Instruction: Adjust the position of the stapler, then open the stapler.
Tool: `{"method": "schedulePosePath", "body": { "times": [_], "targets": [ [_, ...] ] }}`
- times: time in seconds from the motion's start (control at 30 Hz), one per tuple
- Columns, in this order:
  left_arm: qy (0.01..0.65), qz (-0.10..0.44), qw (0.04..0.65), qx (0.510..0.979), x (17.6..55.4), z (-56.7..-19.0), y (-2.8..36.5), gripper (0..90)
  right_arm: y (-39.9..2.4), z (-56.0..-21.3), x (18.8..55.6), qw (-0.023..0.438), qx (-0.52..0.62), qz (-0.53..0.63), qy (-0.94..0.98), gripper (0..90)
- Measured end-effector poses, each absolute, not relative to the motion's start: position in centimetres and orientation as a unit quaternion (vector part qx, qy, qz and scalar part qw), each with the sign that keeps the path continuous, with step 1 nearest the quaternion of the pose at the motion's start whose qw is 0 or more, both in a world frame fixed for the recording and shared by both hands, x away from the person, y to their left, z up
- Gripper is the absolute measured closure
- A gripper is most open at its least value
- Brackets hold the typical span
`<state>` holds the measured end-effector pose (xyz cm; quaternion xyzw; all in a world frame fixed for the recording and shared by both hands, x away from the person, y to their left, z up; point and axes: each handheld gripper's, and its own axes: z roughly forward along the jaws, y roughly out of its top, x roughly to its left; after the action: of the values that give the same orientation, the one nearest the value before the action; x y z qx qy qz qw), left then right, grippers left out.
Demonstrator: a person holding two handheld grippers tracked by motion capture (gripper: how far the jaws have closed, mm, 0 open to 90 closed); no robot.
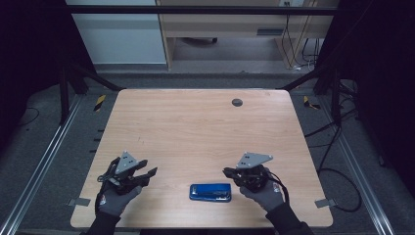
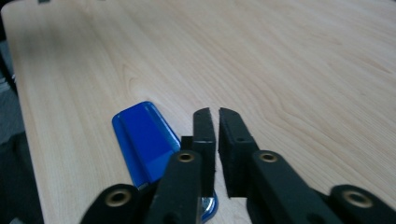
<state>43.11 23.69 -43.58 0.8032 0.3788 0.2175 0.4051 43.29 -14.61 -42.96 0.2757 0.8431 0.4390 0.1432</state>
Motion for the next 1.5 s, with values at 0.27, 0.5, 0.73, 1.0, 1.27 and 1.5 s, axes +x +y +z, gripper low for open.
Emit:
{"method": "schedulePosePath", "body": {
  "times": [0.27,0.5,0.73,1.0,1.27,1.5],
  "targets": [
    [0.338,0.205,0.414,0.82,43.2,-41.5,20.8,53.7,-16.5,-43.8,42.1,0.153,0.31,0.457,0.82,90.0],
    [0.3,0.193,0.414,0.837,43.7,-40.7,17.3,54.5,-17.2,-44.5,41.4,0.152,0.32,0.46,0.815,90.0],
    [0.272,0.184,0.406,0.853,44.1,-40.0,14.9,53.4,-17.7,-45.1,40.5,0.135,0.324,0.463,0.814,90.0],
    [0.236,0.164,0.396,0.872,44.5,-39.2,13.0,51.2,-18.2,-45.8,39.8,0.129,0.328,0.459,0.815,90.0],
    [0.214,0.154,0.38,0.887,44.6,-39.6,11.4,49.9,-17.9,-46.4,39.2,0.123,0.33,0.451,0.82,90.0],
    [0.191,0.142,0.376,0.895,44.1,-40.1,10.0,49.4,-17.7,-47.0,38.7,0.115,0.331,0.449,0.822,90.0]
  ]
}}
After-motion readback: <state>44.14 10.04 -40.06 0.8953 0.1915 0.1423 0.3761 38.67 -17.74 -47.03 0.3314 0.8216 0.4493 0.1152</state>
